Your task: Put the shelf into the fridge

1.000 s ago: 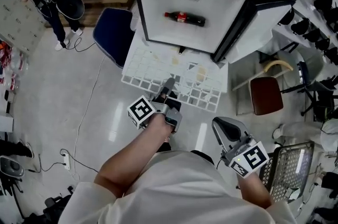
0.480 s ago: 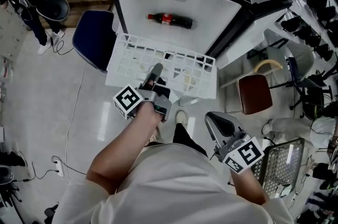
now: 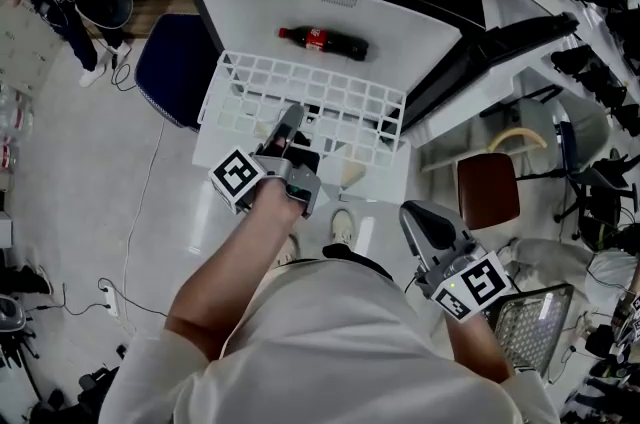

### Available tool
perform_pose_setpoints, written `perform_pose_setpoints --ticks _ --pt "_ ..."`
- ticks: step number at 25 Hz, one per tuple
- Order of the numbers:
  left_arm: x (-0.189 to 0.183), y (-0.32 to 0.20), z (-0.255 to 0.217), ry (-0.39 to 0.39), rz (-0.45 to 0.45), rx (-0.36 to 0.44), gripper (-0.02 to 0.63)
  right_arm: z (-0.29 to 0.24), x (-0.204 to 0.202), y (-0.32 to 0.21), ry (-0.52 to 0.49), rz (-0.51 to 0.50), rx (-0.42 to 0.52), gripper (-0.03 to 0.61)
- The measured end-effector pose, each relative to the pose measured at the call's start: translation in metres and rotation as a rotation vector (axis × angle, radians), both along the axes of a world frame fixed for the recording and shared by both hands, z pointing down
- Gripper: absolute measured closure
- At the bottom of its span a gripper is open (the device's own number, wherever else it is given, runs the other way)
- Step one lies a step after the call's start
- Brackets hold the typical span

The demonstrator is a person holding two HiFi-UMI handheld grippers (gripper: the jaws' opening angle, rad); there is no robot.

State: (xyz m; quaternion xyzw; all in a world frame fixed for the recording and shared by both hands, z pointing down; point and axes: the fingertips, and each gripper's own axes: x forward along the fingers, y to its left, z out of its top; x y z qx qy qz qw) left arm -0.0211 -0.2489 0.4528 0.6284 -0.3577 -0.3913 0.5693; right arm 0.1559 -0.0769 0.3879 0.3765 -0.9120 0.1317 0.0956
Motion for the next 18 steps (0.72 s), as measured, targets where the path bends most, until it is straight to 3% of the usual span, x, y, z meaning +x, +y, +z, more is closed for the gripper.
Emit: perform_pose_setpoints --ticks 18 --pt "0.016 -0.025 -0.001 0.011 -0.031 0.0 0.577 0.008 0.015 -0.03 -0.011 -0.057 -0.036 0.555"
